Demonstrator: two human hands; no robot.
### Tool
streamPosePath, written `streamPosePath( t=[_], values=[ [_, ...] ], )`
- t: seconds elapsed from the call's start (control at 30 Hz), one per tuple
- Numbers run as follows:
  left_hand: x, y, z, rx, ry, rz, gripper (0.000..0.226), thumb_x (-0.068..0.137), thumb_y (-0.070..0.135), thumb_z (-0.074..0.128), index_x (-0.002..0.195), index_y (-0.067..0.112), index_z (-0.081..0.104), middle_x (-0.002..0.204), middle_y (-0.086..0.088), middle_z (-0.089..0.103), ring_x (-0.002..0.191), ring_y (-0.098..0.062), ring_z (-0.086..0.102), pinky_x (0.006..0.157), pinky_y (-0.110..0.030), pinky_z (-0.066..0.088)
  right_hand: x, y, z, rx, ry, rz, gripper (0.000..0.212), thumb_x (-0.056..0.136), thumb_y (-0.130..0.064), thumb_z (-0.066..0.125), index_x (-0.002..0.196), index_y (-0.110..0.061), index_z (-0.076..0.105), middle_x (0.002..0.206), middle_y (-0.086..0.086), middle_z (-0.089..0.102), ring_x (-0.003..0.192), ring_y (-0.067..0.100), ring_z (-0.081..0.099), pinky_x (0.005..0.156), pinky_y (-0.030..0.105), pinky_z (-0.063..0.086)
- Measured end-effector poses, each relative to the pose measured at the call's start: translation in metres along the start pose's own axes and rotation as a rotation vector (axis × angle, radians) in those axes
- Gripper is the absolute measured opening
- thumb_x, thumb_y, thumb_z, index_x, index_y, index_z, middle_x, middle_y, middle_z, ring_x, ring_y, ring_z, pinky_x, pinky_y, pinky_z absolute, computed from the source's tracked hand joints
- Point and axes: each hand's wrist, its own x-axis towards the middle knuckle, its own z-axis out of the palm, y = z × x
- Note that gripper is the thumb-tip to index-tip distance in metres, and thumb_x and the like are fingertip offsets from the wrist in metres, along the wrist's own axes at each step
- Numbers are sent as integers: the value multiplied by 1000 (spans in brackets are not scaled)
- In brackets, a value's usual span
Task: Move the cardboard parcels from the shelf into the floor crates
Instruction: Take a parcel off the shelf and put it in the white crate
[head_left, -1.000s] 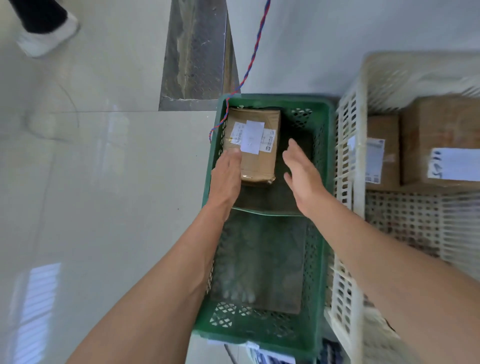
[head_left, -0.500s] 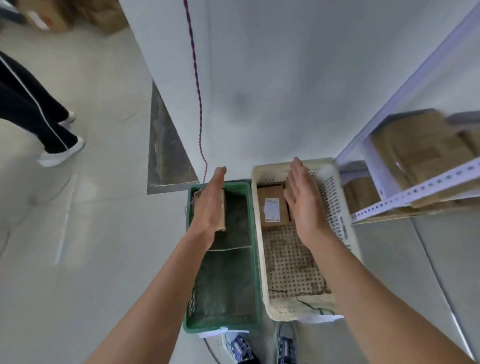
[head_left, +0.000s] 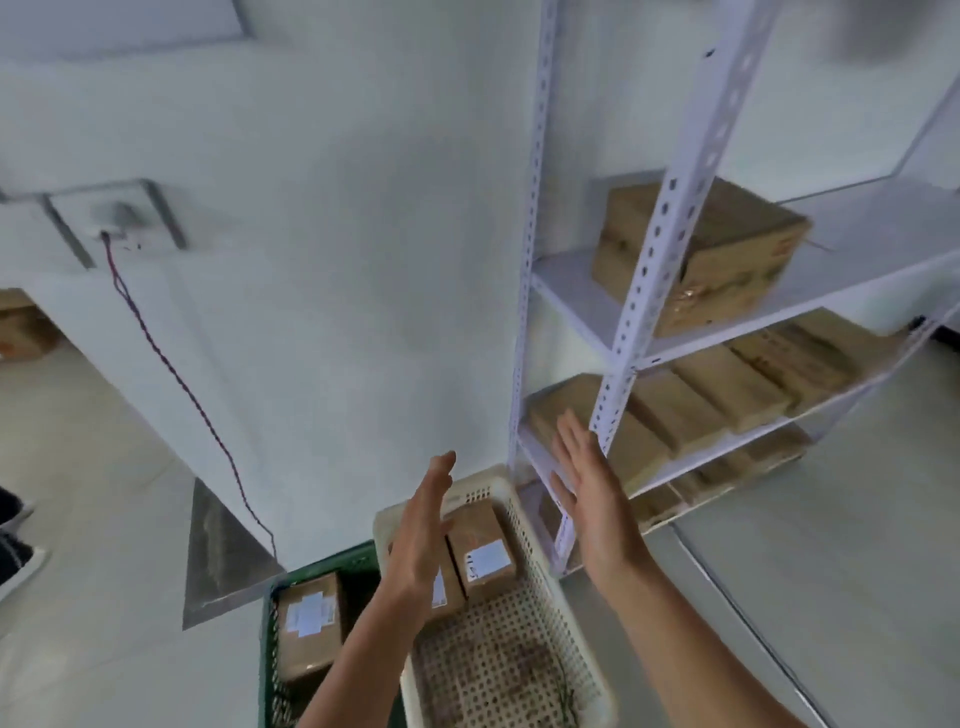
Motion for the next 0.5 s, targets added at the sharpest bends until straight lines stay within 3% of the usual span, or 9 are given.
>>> streamPosePath(
  t=[0.07,0.13,0.2,0.3,0.4,0.5],
  values=[
    [-14,11,49,-5,-36,27,92,72,95,47,151,49,57,161,14,49,125,2,54,123,-53,36,-10,-24,-49,-6,16,-43,58,97,-71,42,152,-51,44,154,-33,49,143,-12,43,120,28,35],
    [-26,20,102,16,-49,48,99,71,97,49,153,43,56,162,11,49,136,-8,53,123,-52,36,-19,-48,-99,-12,21,-66,63,95,-69,40,154,-48,43,158,-30,46,144,-11,42,121,29,34],
    [-37,28,153,25,-78,88,94,84,93,50,157,34,53,166,7,46,150,-14,44,121,-47,38,-26,-68,-148,-10,32,-74,65,95,-70,37,156,-47,39,161,-28,43,144,-11,42,123,29,32],
    [-47,42,219,49,-114,154,93,87,87,45,159,29,51,163,9,49,148,-12,47,115,-41,39,-29,-98,-213,-20,45,-91,73,93,-73,36,160,-45,35,162,-28,41,143,-13,41,123,28,31],
    [-46,59,268,97,-105,204,82,99,79,37,163,28,44,167,7,46,152,-17,44,119,-44,38,-25,-127,-259,-13,54,-113,74,91,-74,36,160,-46,34,160,-29,41,138,-17,43,117,23,36],
    [-34,79,301,95,-97,250,81,98,73,37,165,27,39,171,6,40,157,-18,39,123,-46,34,-14,-149,-292,17,67,-128,78,88,-74,38,160,-45,34,164,-25,38,145,-9,40,123,31,32]
  ],
)
